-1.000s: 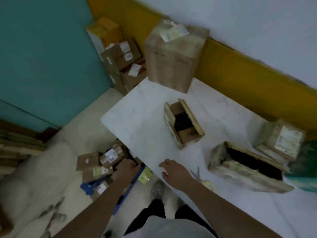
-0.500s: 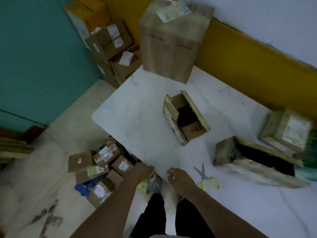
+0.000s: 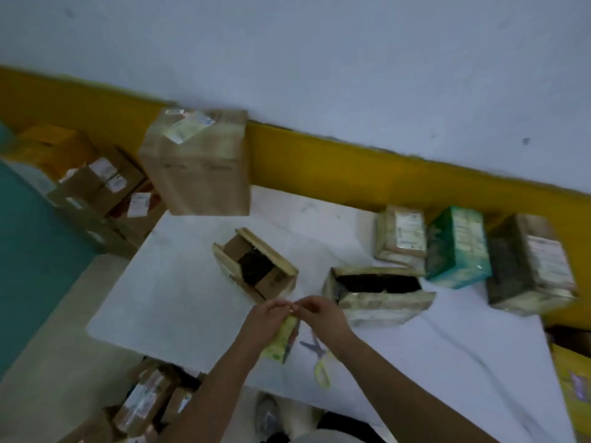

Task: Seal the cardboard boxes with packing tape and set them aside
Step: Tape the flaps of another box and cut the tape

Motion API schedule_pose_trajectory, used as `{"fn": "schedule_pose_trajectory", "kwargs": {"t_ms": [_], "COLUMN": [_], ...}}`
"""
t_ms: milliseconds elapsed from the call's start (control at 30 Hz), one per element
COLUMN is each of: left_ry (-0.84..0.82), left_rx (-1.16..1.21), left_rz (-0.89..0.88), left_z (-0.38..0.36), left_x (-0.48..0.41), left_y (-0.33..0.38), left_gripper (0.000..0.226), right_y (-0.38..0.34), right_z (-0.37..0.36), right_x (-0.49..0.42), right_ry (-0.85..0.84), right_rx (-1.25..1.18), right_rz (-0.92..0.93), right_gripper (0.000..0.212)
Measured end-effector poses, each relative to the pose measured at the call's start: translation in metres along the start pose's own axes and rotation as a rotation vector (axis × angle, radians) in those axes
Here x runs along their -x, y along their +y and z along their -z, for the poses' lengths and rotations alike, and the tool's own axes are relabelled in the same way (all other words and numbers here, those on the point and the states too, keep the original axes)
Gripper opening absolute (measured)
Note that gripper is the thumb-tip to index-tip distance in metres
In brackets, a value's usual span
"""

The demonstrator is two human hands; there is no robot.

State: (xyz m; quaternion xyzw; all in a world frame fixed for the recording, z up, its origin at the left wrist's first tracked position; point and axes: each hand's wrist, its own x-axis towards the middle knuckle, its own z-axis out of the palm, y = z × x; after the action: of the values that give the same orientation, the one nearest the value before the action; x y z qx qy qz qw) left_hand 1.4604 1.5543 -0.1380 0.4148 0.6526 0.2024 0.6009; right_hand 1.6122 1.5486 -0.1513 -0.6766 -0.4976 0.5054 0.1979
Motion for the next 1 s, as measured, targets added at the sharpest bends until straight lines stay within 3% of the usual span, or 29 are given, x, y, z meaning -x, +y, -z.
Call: {"fn": "schedule_pose_trajectory", "kwargs": {"t_ms": [100, 233, 333, 400, 500, 567, 667, 900, 967, 1000], "left_ry": [-0.071, -0.18, -0.243, -0.256, -0.453, -0.477, -0.383, -0.278, -0.326, -0.36], "left_rx": [0.009, -0.142, -0.254, -0.082, 0.247, 0.406, 0.526, 0.7, 0.685, 0.696], "left_rz": [-0.127, -0.243, -0.055, 0.219, 0.534, 0.622, 0.618, 0.615, 0.651, 0.665], "left_z": [-0.039, -0.089, -0.115, -0.126, -0.141, -0.154, -0.18, -0.202, -0.197, -0.193], "left_x": [0.009, 0.012, 0.005, 0.004, -0.001, -0.009, -0.023, -0.028, -0.027, -0.028], "left_y": [0.037, 0.06, 0.068, 0.076, 0.082, 0.082, 0.081, 0.046, 0.041, 0.041], "left_gripper": [0.013, 0.019, 0.051, 0.065, 0.084, 0.085, 0.078, 0.009, 0.019, 0.036], "right_y": [0.0, 0.018, 0.037, 0.054, 0.075, 0.083, 0.093, 0.107, 0.107, 0.106], "right_z": [0.051, 0.099, 0.123, 0.14, 0.166, 0.179, 0.191, 0.208, 0.21, 0.211], "right_x": [0.016, 0.049, 0.072, 0.085, 0.1, 0.108, 0.114, 0.101, 0.097, 0.096], "right_ry": [0.218, 0.475, 0.611, 0.664, 0.675, 0.645, 0.561, 0.353, 0.315, 0.305], "right_rx": [0.007, -0.014, -0.004, 0.022, 0.131, 0.197, 0.215, 0.086, 0.075, 0.068], "right_rz": [0.063, 0.123, 0.175, 0.211, 0.317, 0.415, 0.48, 0.485, 0.484, 0.49], "right_gripper": [0.006, 0.008, 0.009, 0.012, 0.021, 0.021, 0.019, 0.02, 0.027, 0.029]}}
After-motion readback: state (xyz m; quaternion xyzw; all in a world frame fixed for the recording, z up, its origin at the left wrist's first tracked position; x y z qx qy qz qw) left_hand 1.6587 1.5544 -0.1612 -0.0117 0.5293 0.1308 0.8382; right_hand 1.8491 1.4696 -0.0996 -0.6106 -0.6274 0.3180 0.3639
